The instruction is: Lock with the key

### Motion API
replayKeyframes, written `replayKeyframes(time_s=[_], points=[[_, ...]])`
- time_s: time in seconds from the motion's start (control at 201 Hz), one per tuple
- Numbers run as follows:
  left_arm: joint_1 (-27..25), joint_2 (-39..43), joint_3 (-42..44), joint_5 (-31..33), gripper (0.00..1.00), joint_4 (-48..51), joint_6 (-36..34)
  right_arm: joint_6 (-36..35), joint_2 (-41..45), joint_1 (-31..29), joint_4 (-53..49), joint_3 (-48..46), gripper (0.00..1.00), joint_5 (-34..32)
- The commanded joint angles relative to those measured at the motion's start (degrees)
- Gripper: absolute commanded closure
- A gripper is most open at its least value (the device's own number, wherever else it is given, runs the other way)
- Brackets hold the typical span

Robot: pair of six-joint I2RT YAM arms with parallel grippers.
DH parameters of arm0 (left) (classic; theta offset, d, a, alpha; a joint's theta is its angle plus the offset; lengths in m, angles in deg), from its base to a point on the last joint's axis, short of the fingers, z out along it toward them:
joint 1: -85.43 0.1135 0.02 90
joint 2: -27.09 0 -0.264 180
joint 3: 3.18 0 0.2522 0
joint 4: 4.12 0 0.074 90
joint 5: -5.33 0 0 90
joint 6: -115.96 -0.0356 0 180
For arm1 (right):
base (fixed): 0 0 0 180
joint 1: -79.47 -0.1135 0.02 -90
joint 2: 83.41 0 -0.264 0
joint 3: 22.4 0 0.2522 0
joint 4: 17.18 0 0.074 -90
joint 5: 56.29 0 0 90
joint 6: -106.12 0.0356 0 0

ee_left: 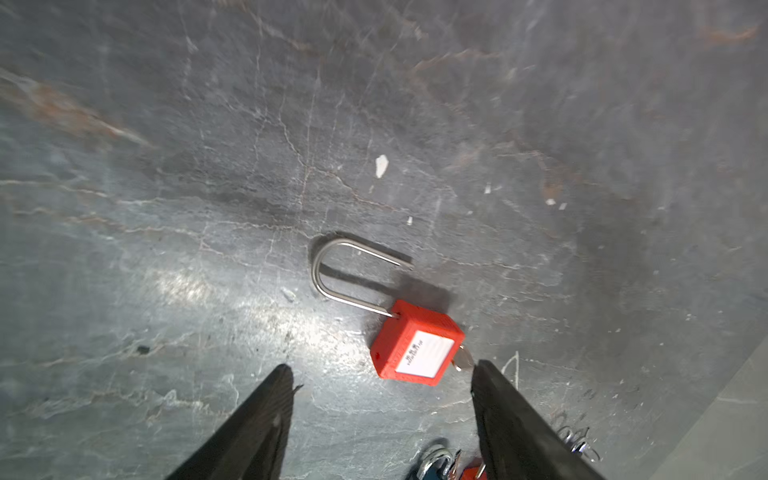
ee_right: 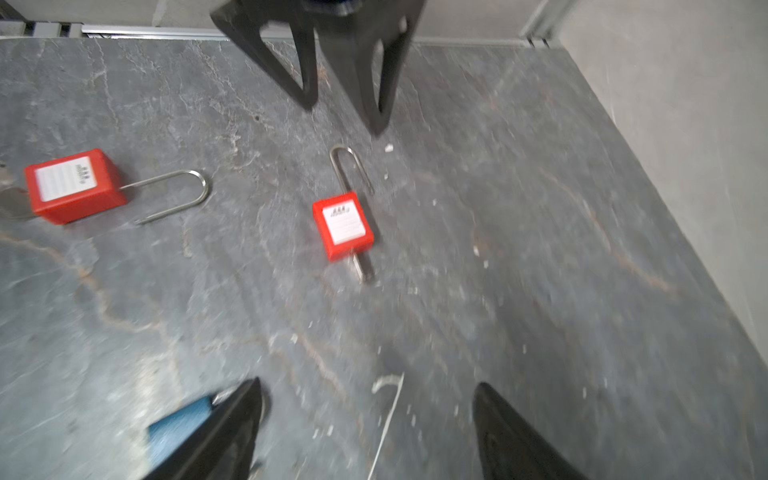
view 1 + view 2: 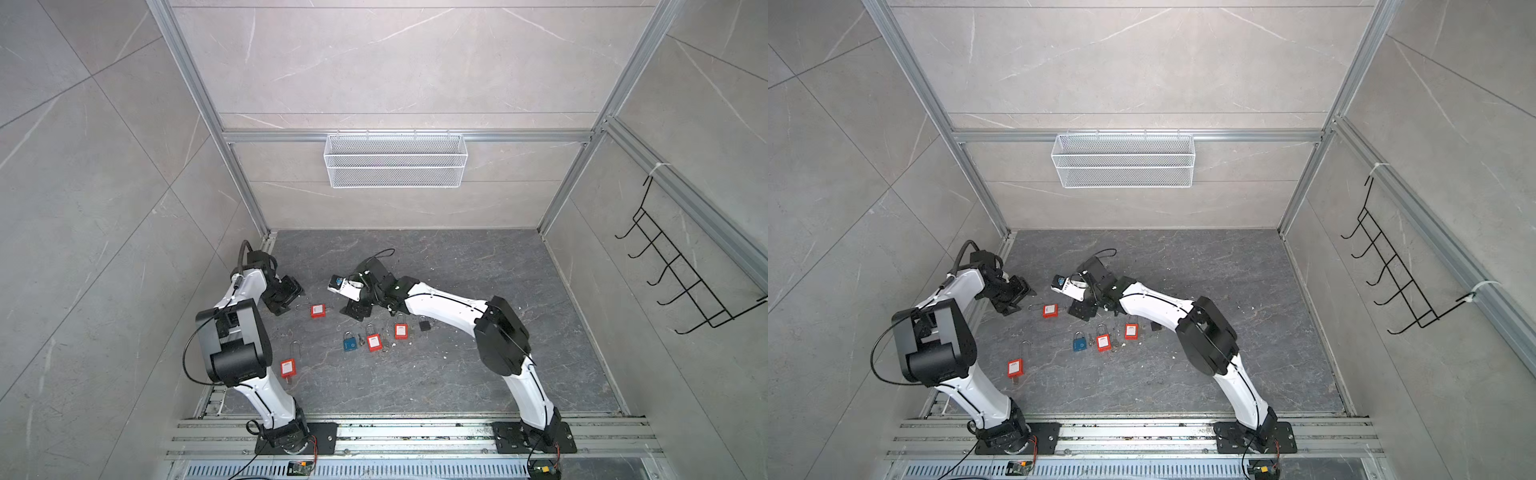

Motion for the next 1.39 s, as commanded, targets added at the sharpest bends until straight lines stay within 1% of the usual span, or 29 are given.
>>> replayKeyframes(time_s=[0.0,0.169,0.304,0.428,0.478,0.508,0.627,0.667,0.752,0.876,0.961,1.006,1.06,1.16,1.245,1.389], points=[[0.18,-2.82,-3.46,-1.26,0.33,2.04,1.11,-7.17,-6.44,-0.3,-6.5,9.09,0.19,2.55],[-0.28,-6.78,-3.85,-3.05,0.38,1.72,2.23,-9.82,-14.53,-0.32,-11.82,19.73,0.19,5.42],[-1.97,-8.64,-4.11,-3.35,0.44,1.51,2.25,-11.59,-19.81,-0.23,-15.59,26.51,0.2,7.61],[-3.82,-9.24,-3.18,-4.39,0.47,0.94,2.94,-12.66,-21.3,-0.22,-14.87,27.34,0.2,7.94],[-4.61,-9.24,-2.46,-4.76,0.49,0.42,3.28,-12.57,-21.97,-0.26,-14.87,27.86,0.2,7.23],[-5.07,-9.32,-2.2,-5.13,0.51,0.25,3.37,-12.44,-22.3,-0.25,-14.88,28.09,0.2,6.71],[-6.87,-9.33,-0.71,-6.8,0.54,-1.34,4.91,-11.84,-23.01,-0.26,-15.53,28.4,0.21,6.25],[-7.44,-9.33,-0.11,-7.51,0.57,-1.98,5.65,-11.3,-23.13,-0.26,-15.98,28.49,0.22,6.0],[-8.31,-9.09,1.75,-10.09,0.59,-4.35,8.28,-8.66,-22.94,-0.24,-16.53,28.67,0.24,5.12],[-9.68,-7.61,4.76,-12.67,0.59,-8.18,11.2,-6.16,-21.75,-0.01,-18.13,27.86,0.26,4.85],[-10.73,-6.81,4.86,-13.26,0.59,-8.79,10.46,-4.81,-19.69,0.54,-17.03,24.87,0.28,6.29],[-10.93,-6.33,4.46,-13.3,0.57,-8.74,9.83,-4.0,-18.54,1.06,-15.53,22.95,0.28,6.83],[-10.85,-5.14,3.84,-12.99,0.53,-8.43,9.08,-3.21,-18.15,1.65,-15.76,22.5,0.28,7.37],[-10.8,-2.11,2.09,-10.58,0.46,-7.68,6.76,-1.52,-19.1,2.15,-18.3,24.58,0.28,9.37],[-9.93,-0.12,-0.29,-7.38,0.43,-5.97,4.11,-0.36,-21.13,2.11,-20.98,27.76,0.27,10.13],[-5.26,2.05,-1.61,-7.33,0.42,-5.14,3.38,4.46,-24.61,2.05,-23.08,33.37,0.27,8.12]])
